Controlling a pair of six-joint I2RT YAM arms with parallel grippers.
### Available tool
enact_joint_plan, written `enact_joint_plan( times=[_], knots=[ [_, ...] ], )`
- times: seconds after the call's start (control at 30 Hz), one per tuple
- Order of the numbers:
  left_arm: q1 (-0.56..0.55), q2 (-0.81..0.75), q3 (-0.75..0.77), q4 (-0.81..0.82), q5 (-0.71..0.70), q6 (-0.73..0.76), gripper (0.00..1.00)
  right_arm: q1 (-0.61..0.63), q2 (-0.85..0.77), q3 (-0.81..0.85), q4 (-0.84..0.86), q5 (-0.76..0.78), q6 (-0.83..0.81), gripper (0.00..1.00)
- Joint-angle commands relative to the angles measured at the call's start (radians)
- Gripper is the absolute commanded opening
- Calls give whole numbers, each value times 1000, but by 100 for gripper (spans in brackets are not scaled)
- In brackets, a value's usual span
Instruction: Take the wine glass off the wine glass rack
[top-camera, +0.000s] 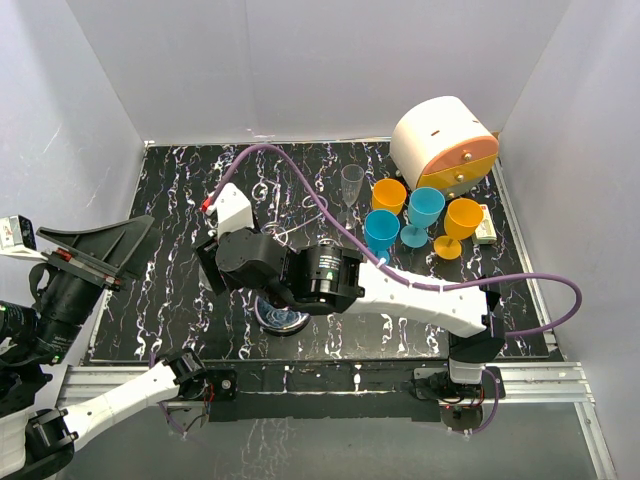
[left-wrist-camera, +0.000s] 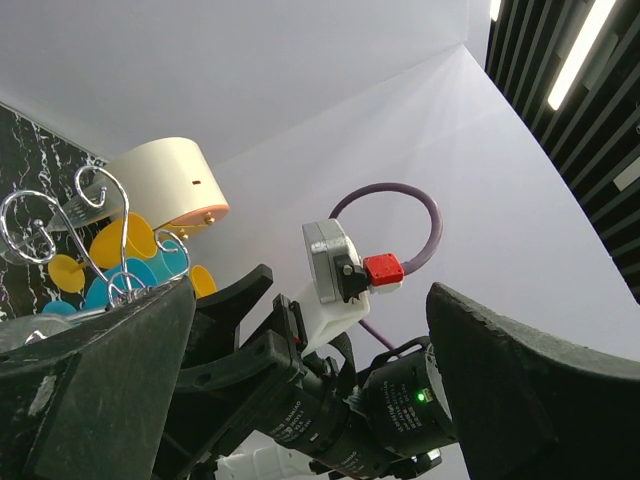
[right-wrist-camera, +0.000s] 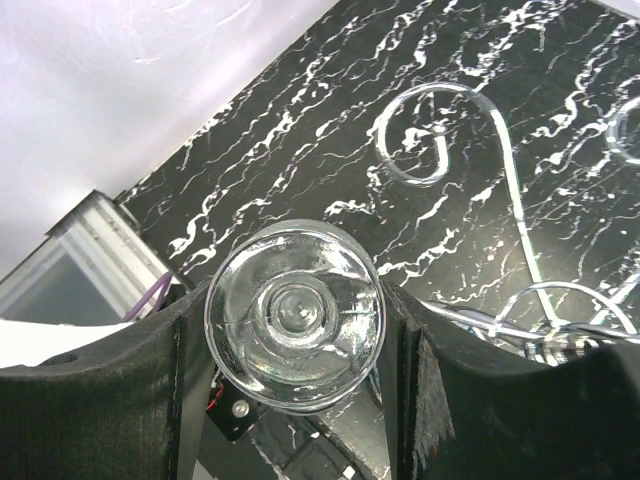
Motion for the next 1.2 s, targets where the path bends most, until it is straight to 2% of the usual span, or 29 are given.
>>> enact_joint_plan(
  times=[0.0,0.17,0.67,0.77,0.9,1.17],
  knots=[
    [0,-5,-6,24,4,0,99,-6,9,63,7,135,33,18],
    [0,-8,-10,21,5,-5,99,-6,22,103,-53,198,72,15],
    [0,-6,-22,31,14,-11,99,-6,-85,29,-116,131,140,15],
    [0,-4,-19,29,16,-15,99,-6,-118,5,-94,86,119,15],
    [0,-5,-24,31,20,-20,99,-6,-176,-106,8,20,68,15],
    [-1,-6,-35,43,34,-31,99,-27,-231,-202,120,-59,130,14]
  ],
)
